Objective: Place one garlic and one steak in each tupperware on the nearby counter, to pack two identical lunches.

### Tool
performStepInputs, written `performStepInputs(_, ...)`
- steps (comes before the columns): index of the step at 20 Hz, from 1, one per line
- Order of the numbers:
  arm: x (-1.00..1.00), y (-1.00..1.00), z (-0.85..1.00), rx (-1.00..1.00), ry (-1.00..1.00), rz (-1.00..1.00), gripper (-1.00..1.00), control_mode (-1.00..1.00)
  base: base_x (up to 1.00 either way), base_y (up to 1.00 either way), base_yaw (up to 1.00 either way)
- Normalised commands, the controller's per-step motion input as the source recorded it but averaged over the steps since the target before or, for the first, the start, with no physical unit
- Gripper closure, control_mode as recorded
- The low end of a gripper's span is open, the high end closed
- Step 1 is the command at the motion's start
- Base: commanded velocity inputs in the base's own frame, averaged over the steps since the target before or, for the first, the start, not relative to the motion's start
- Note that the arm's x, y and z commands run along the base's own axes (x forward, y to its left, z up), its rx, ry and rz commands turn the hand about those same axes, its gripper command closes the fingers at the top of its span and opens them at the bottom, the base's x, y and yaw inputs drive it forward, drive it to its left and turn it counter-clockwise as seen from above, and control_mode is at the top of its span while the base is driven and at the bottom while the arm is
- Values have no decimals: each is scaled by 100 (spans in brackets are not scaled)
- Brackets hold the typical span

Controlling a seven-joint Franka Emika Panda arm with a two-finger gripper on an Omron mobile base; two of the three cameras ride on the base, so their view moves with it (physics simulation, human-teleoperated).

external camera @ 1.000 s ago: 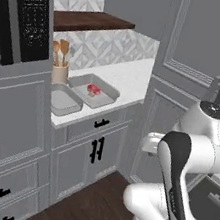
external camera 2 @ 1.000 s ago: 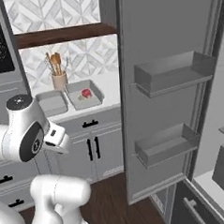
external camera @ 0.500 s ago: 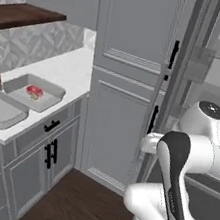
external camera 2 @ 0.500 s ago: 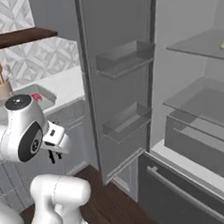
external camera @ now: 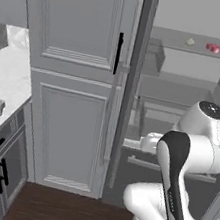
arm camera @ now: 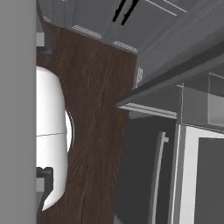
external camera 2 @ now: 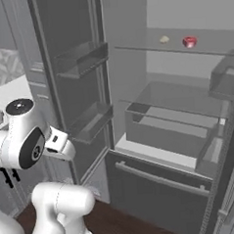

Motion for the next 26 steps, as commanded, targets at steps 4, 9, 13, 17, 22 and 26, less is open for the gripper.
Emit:
performStepInputs(4,0,0,0,0,0,0,-100,100,-7,-20,-47)
performStepInputs(9,0,0,0,0,0,0,-100,100,-14,-46,-40)
performStepInputs(13,0,0,0,0,0,0,-100,100,-21,-76,-32)
performStepInputs(17,0,0,0,0,0,0,-100,100,4,-19,-16)
performStepInputs(22,0,0,0,0,0,0,-100,100,58,14,-3)
performStepInputs(26,0,0,0,0,0,0,-100,100,75,23,-5)
